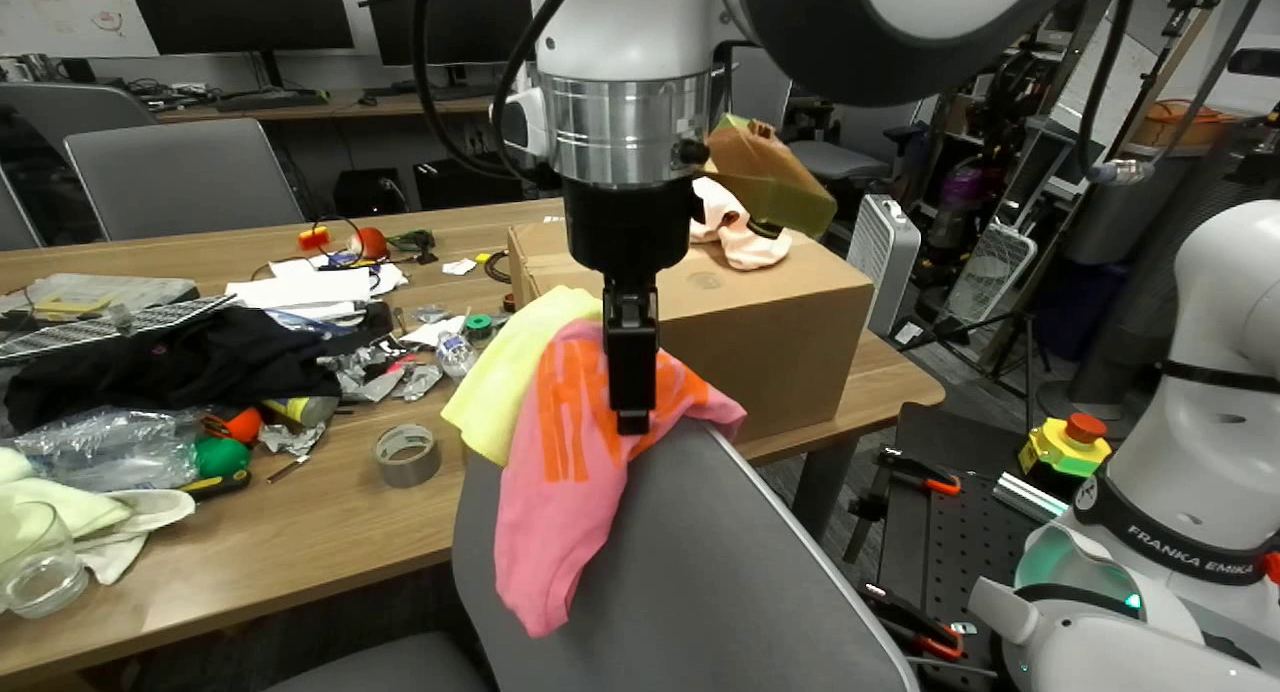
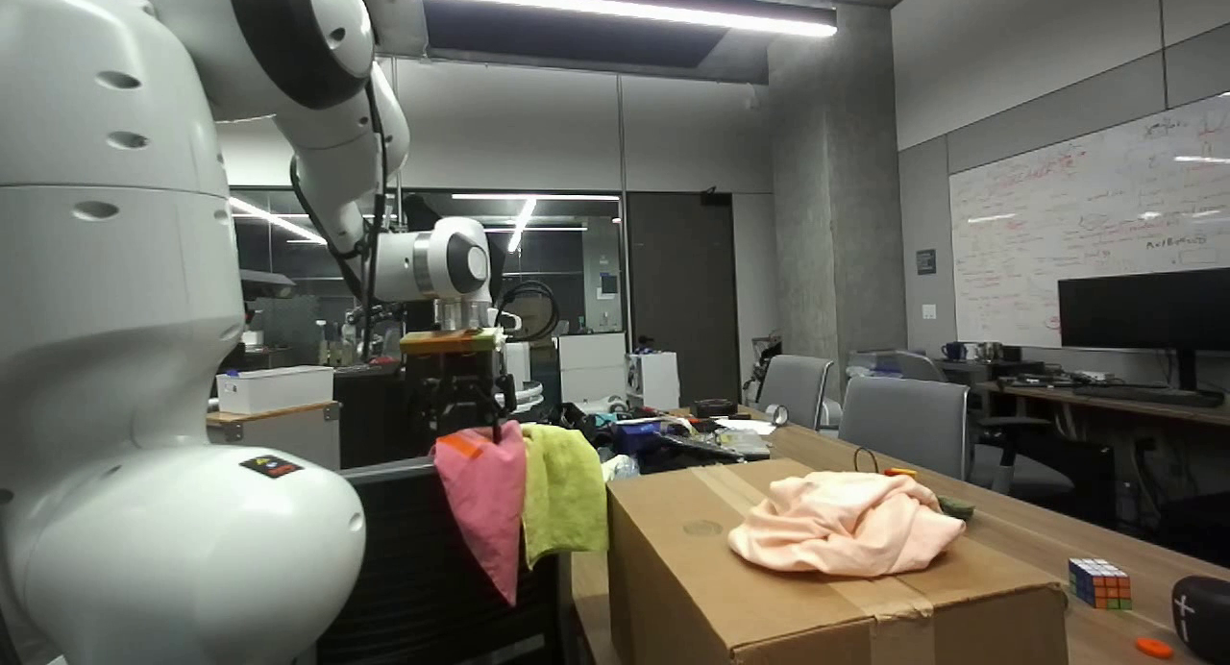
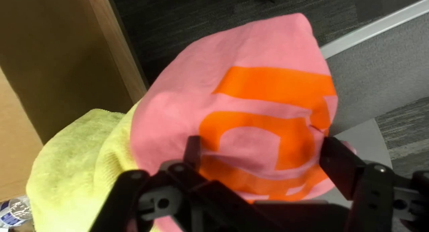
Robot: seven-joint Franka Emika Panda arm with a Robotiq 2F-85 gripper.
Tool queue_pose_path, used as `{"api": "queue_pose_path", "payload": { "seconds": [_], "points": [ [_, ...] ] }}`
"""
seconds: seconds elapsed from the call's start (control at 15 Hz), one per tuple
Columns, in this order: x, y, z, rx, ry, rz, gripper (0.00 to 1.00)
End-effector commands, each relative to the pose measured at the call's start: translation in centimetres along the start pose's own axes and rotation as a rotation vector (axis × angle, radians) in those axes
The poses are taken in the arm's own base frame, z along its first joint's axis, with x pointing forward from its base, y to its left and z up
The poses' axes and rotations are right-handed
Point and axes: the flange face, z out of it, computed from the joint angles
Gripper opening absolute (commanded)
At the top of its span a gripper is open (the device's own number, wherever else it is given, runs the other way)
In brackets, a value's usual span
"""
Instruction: Put the clothes on the box
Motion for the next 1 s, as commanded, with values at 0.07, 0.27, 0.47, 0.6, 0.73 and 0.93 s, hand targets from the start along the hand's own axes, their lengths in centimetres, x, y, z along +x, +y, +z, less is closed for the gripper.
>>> {"api": "queue_pose_path", "payload": {
  "seconds": [0.07,0.27,0.47,0.6,0.73,0.93],
  "points": [
    [0.4,-0.1,-0.5,-0.029,0.021,-0.001,0.53],
    [0.3,0.0,-1.0,-0.046,0.041,0.001,0.31],
    [0.1,0.0,-2.2,-0.057,0.085,0.007,0.08],
    [-0.4,0.0,-3.8,-0.066,0.131,0.008,0.0],
    [-0.9,-0.1,-5.8,-0.082,0.187,0.012,0.01],
    [-1.9,-0.3,-9.4,-0.107,0.284,0.019,0.02]
  ]
}}
